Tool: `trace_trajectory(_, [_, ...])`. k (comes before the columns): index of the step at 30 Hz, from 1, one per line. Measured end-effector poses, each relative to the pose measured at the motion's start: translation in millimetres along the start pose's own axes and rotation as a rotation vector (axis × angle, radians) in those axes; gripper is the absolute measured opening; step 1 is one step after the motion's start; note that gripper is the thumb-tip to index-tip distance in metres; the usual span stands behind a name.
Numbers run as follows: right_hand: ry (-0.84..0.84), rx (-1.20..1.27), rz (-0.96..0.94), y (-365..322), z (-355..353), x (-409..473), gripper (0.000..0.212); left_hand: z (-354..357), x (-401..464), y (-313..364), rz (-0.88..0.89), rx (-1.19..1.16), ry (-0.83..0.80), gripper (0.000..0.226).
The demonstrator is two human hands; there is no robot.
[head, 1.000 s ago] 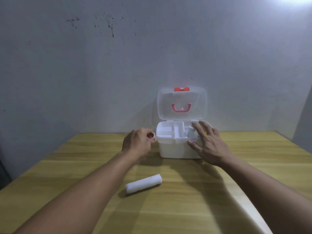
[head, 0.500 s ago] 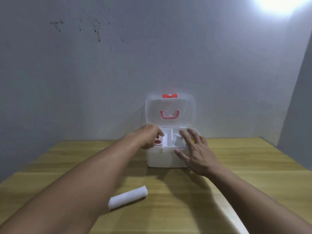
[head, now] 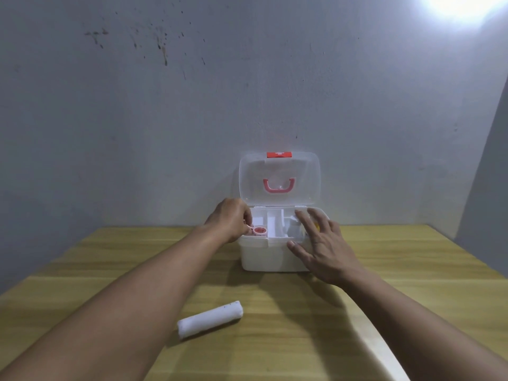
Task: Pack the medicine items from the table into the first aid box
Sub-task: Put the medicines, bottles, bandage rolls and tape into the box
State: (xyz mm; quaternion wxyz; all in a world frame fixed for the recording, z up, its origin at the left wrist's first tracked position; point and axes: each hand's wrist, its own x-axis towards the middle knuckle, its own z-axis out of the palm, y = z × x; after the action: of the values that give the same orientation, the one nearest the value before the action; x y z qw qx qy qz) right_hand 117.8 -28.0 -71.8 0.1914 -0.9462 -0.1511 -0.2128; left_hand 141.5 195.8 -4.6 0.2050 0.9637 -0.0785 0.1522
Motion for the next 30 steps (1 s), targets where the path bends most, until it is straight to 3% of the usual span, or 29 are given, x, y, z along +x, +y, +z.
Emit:
trace_trajectory(5, [0.004,0.003,-0.004,1.6,0.8,0.4,0.071,3.8,-3.7,-7.0,0.003,-0.029,0.039,0.016])
trace_trajectory(10, [0.012,-0.002,-0.006,2.0,1.2,0.8,0.070,1.4,-9.7,-11.3,-0.007,-0.055,-0.020,0.016])
trace_trajectory(15, [0.011,-0.004,-0.007,1.5,1.0,1.4,0.068,-17.5,-32.6,-26.6,-0.079,-0.126,0.147,0.017])
trace_trajectory(17, [0.012,0.000,-0.007,1.5,0.8,1.3,0.068,-25.8,-44.9,-44.0,-0.159,-0.031,0.051,0.016])
trace_trajectory(21, [0.006,-0.008,0.005,0.5,0.9,0.3,0.067,-28.9,-83.5,-73.7,-0.276,0.217,-0.350,0.019])
trace_trajectory(25, [-0.017,-0.024,0.014,-2.0,-1.3,0.2,0.069,-18.6,-113.0,-84.1,-0.283,0.141,-0.328,0.025])
trace_trajectory(28, [-0.028,-0.026,0.024,-4.4,-3.0,-0.6,0.069,-13.7,-126.2,-76.1,-0.227,-0.008,-0.293,0.012])
trace_trajectory(30, [-0.034,-0.032,0.026,-5.7,-3.3,-1.4,0.069,-13.1,-135.6,-65.1,-0.224,-0.099,-0.376,0.030])
